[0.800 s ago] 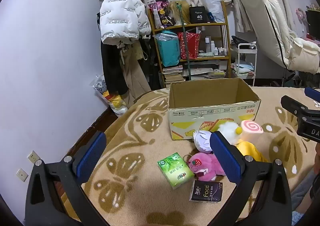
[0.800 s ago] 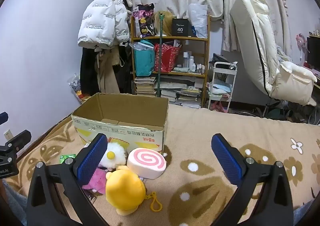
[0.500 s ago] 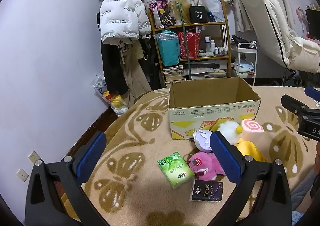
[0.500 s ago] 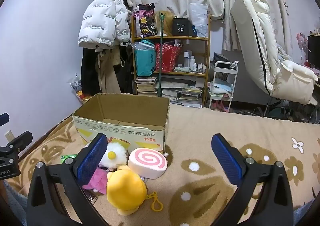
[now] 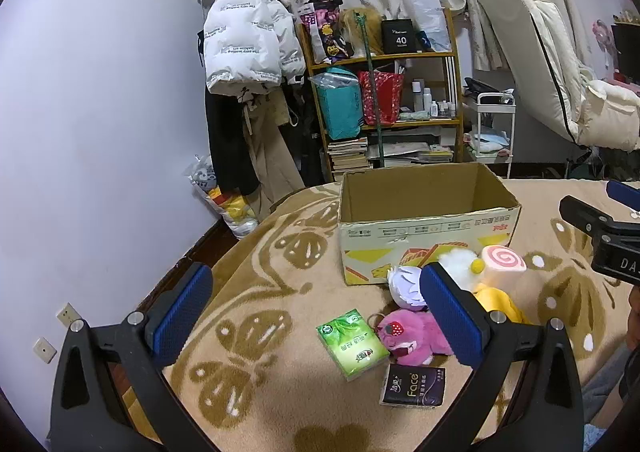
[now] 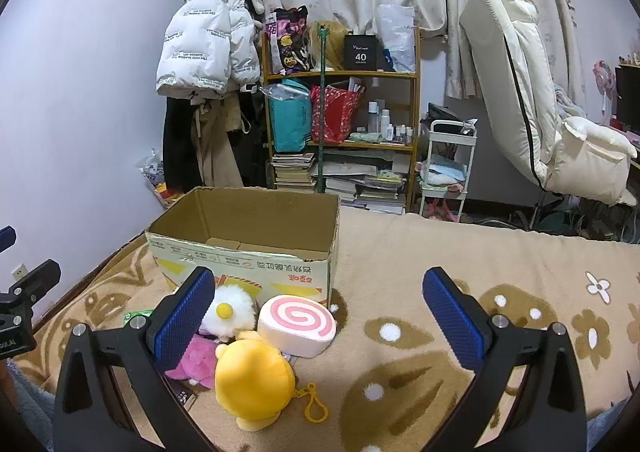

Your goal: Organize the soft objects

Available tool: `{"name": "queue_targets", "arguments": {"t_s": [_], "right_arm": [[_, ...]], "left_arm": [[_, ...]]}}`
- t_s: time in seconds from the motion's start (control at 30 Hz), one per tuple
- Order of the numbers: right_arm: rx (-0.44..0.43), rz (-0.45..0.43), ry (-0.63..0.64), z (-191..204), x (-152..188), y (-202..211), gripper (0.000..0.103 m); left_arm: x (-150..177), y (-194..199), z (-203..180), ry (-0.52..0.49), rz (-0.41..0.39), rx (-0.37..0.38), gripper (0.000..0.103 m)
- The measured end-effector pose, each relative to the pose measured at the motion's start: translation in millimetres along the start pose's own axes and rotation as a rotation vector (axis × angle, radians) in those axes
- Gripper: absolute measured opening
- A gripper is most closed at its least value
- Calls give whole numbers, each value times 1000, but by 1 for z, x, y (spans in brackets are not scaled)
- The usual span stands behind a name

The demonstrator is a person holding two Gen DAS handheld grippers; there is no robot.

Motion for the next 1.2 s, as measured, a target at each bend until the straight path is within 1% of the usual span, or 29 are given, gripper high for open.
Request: {"name": "queue_targets", "arguments": {"t_s": [0.1,0.87,1.2], "right_arm": [[3,-1,5,5,4,-3,103],[0,2,-3,2,3,-3,103],[5,-11,-6,4,3,-3,103]], "left_arm": [[4,-5,0,3,0,3,102],[5,-7,2,-2,6,2,102],[6,-8,1,-4,8,0,102]]}}
Point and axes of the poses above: each gripper's, at about its wrist camera, not at the fingertips, and y roughly against the way its jaws point, z to its left, x to its underside, the point moved 3 cm from there along -y, roughly the way its jaws point, and after that the axes turned 7 degrees about x, right-handed, at the moved point
